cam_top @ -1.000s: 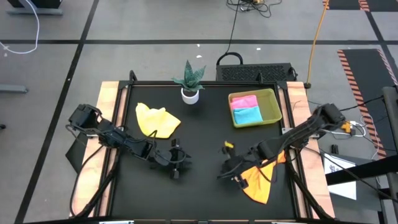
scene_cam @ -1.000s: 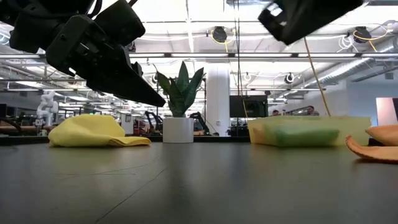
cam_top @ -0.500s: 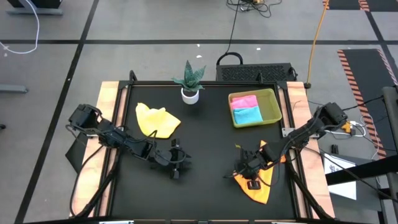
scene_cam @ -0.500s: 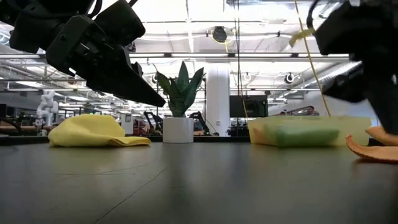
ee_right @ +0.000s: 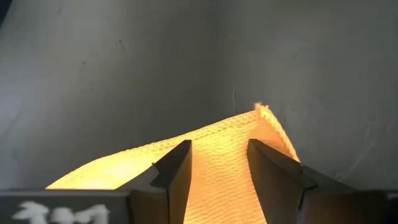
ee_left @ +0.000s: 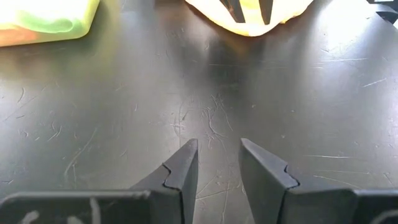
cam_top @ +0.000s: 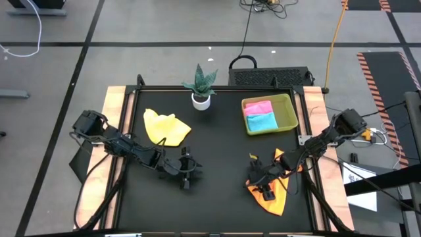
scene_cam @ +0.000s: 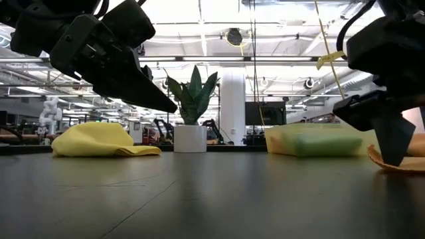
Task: Fold microfiber towels
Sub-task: Fold the orange microfiber cloth
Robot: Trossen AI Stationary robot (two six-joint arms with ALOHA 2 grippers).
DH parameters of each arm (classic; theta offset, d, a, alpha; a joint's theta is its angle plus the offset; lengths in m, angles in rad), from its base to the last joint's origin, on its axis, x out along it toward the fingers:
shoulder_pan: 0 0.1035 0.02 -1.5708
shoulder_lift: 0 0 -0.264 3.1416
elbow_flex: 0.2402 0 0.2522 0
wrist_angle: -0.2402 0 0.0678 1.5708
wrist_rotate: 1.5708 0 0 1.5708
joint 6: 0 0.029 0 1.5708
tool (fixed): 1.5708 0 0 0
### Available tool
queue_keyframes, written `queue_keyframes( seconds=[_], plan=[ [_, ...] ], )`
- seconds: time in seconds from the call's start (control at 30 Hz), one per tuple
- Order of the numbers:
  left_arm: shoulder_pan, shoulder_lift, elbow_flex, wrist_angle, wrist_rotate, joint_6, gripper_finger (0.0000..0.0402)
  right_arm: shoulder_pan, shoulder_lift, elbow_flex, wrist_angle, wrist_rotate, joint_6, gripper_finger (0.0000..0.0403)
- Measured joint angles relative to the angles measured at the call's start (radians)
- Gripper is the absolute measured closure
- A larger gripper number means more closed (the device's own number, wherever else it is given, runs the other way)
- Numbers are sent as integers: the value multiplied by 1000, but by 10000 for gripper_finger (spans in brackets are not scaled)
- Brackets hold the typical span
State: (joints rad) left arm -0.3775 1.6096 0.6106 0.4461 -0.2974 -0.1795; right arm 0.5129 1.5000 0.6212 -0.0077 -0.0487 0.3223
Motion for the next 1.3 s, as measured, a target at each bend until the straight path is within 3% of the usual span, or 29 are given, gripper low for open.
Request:
queue_keyframes(
  seconds=[0.07,0.23,0.33,0.47,0.77,0.9,1.03,1.1,1.3],
  plan=[
    [0,0,0,0,0,0,284,0,4,0,10,19,-9,265],
    [0,0,0,0,0,0,284,0,-21,25,68,-46,-12,296],
    [0,0,0,2,0,1,284,0,-49,49,75,-11,-5,303],
    [0,0,0,3,0,0,284,-1,-54,51,27,75,-24,297],
    [0,0,0,0,0,0,284,-5,19,4,9,77,-84,269],
    [0,0,0,4,0,0,284,-6,26,3,46,73,-130,306],
    [-4,0,0,17,0,21,284,-10,19,3,121,80,-159,371],
    [-18,0,0,39,-1,56,284,-11,12,8,149,143,-169,394],
    [-117,0,0,158,-65,237,284,-1,-52,113,165,451,-347,398]
  ],
)
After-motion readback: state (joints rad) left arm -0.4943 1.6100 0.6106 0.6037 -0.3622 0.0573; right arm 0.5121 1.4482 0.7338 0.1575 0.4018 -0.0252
